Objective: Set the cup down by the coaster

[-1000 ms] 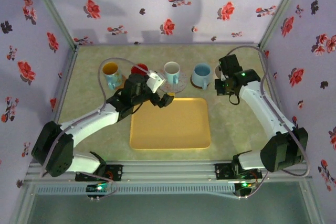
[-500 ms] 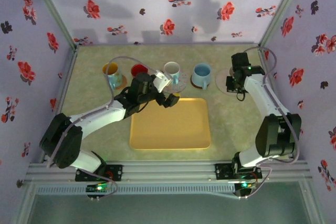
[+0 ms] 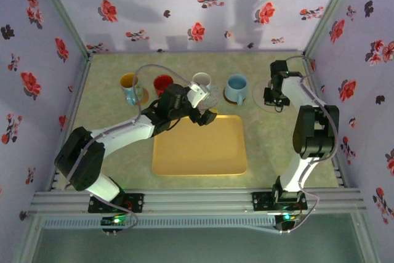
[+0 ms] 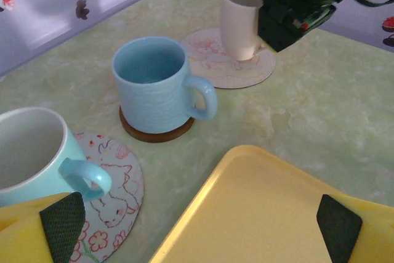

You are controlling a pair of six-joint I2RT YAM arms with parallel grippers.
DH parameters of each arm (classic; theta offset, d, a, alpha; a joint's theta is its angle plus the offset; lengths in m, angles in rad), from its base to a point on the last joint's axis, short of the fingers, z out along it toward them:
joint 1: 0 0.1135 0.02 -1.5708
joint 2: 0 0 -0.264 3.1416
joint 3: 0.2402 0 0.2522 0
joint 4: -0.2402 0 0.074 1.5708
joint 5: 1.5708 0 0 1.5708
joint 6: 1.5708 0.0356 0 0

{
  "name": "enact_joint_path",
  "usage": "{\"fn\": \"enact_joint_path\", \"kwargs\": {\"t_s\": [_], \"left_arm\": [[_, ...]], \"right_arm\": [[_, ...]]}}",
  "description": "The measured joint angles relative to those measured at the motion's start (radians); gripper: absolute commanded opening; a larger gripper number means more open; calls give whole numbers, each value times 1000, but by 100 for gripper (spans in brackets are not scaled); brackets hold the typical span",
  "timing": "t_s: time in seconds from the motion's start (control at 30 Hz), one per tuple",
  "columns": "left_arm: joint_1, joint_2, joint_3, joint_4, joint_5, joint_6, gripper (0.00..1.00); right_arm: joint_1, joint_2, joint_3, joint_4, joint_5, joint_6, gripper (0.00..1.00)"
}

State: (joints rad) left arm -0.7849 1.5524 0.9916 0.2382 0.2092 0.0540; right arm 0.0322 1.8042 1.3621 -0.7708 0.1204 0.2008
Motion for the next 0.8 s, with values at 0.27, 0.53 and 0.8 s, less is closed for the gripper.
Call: {"fn": "enact_joint_path", "kwargs": {"t_s": [0.27,0.53,0.8], "left_arm": [[-16,11,12,-14,-17,-3,100],[-25,18,16,-39,-27,-3,100],[-29,19,25,-45,-37,-4,100]], "right_arm": [[-23,85,82,11,-19,-14,0],[-28,143,124,6,-35,-17,1],[-28,158,129,-1,-40,-17,16]]}}
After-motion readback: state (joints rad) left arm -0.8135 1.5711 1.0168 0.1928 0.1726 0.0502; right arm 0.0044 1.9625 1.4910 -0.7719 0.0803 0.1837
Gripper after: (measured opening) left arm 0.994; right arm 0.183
